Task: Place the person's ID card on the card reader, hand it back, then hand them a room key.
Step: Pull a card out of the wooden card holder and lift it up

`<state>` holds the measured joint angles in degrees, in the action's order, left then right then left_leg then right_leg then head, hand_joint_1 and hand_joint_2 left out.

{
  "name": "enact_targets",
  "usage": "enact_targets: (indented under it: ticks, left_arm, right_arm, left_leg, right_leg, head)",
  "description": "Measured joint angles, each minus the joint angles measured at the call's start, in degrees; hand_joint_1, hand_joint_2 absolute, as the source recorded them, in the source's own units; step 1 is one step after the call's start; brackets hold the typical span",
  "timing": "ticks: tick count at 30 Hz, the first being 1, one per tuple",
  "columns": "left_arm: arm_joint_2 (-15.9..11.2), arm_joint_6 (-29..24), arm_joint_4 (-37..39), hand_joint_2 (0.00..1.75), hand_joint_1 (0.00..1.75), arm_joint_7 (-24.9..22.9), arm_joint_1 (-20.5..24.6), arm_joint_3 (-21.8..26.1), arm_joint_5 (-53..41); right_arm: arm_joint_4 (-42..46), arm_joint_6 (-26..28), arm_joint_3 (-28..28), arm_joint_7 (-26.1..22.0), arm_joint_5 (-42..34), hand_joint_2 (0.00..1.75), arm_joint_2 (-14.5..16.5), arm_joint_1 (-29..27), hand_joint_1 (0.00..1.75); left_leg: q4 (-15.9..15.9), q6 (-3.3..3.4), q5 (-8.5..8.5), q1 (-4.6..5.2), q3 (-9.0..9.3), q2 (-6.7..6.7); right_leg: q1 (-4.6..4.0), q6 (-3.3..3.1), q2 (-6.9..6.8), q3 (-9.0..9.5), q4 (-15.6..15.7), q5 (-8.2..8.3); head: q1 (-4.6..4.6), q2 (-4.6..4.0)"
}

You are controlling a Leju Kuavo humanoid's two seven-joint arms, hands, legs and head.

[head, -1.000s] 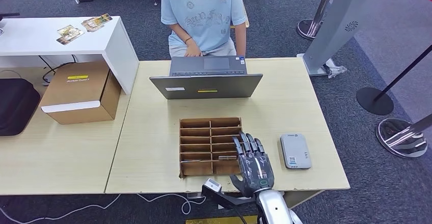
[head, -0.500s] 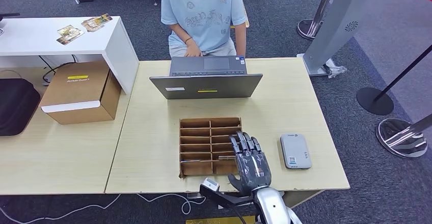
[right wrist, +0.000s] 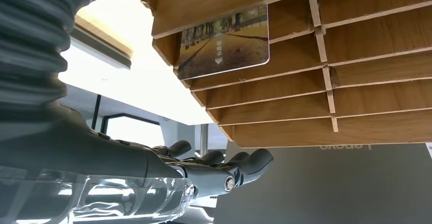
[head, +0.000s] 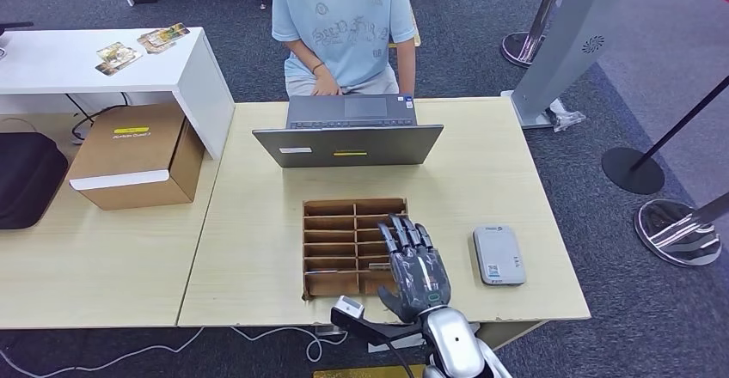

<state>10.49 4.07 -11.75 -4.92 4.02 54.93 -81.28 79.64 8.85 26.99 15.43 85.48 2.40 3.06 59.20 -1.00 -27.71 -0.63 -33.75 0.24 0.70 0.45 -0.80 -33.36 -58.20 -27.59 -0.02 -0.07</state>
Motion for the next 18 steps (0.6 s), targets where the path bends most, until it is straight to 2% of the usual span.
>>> enact_targets:
  ticks: [18]
  left_arm:
    - [0.0, -0.1, 0.0, 0.0, 0.0, 0.0, -0.1, -0.2, -1.0]
  right_arm:
    - [-0.3, 0.0, 0.2, 0.7, -0.7, 1.75, 0.0, 0.3, 0.0]
  left_leg:
    - [0.0, 0.0, 0.0, 0.0, 0.01, 0.0]
  right_leg:
    - [0.0, 0.0, 0.0, 0.0, 0.0, 0.0]
  head:
    - [0.0, 0.0]
